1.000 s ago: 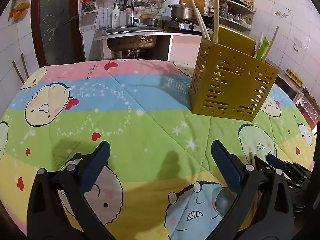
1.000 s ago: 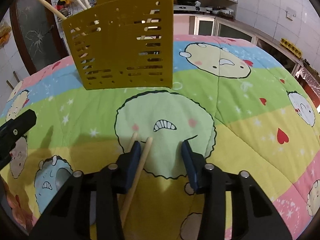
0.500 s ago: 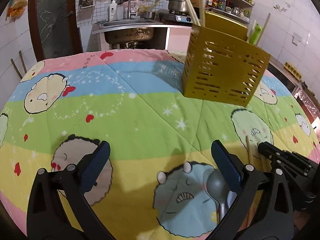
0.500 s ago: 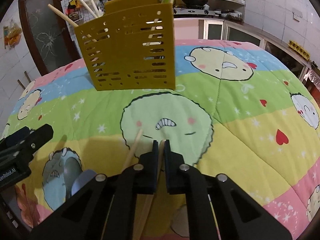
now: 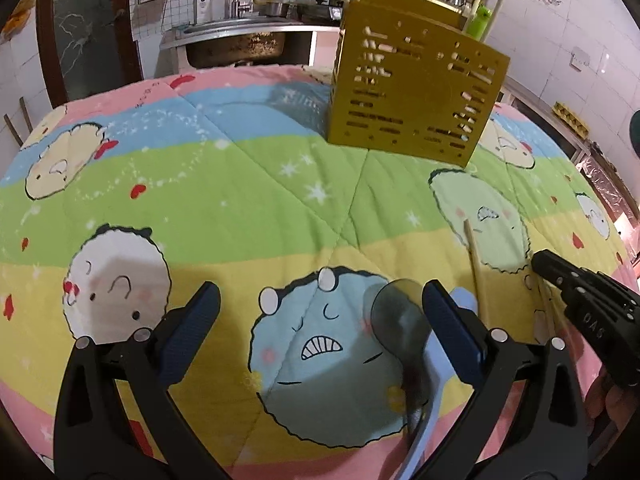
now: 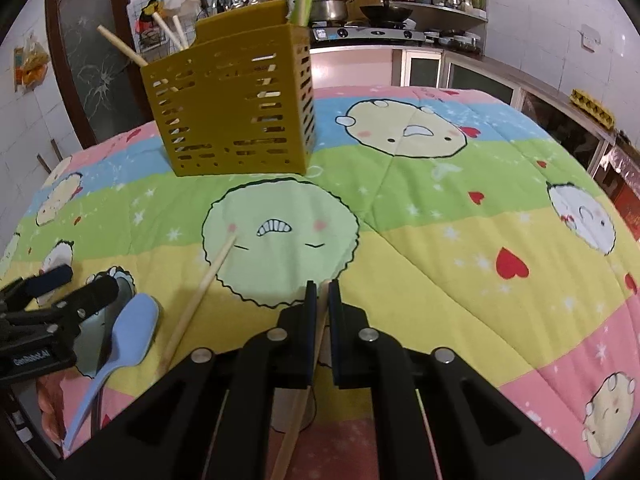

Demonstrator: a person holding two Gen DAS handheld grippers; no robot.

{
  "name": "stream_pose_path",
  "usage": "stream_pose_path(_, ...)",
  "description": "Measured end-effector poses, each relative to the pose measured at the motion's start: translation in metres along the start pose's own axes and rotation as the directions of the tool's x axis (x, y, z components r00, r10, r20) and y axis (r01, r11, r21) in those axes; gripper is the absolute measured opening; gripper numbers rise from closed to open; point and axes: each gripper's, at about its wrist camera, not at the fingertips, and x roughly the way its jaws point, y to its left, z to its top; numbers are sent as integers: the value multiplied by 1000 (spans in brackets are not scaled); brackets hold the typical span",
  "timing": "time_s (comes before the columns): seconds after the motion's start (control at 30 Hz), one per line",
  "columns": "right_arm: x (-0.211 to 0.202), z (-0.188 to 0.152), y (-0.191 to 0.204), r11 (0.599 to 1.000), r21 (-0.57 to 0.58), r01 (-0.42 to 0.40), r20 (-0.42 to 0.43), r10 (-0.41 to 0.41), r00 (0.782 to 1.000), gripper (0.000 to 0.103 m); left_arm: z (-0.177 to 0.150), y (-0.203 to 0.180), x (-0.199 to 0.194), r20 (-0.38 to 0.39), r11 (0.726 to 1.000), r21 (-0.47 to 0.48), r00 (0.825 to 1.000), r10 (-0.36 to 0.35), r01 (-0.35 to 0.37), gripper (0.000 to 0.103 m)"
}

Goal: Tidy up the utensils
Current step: 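Close the left tool on the metal spoon handle while the right tool holds its chopstick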

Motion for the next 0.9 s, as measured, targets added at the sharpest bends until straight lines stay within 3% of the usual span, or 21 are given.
stream_pose_path(0.47,4,-2,-1,1000,25,-12,-3,12,1000,6,-6,-23,8,-42,997,71,999,2,1,96)
stream_pose_path(0.6,5,-2,-2,999,32,-14,-10,15,1000,6,-6,-29,11,-50,996,91,999,19,-15,89)
stream_pose_path(0.77,6,-2,-1,999,36,-9,-21,10,1000,6,-6,-37,8,-48,994,111,999,3,2,70)
stream_pose_path(0.8,7,-2,0,999,35,-5,-25,6,1000,6,-5,-39,7,-49,993,116,999,-6,12,61)
stream_pose_path(0.9,7,-2,0,999,42,-5,-36,7,999,9,-4,-43,6,-57,991,128,998,-18,25,48)
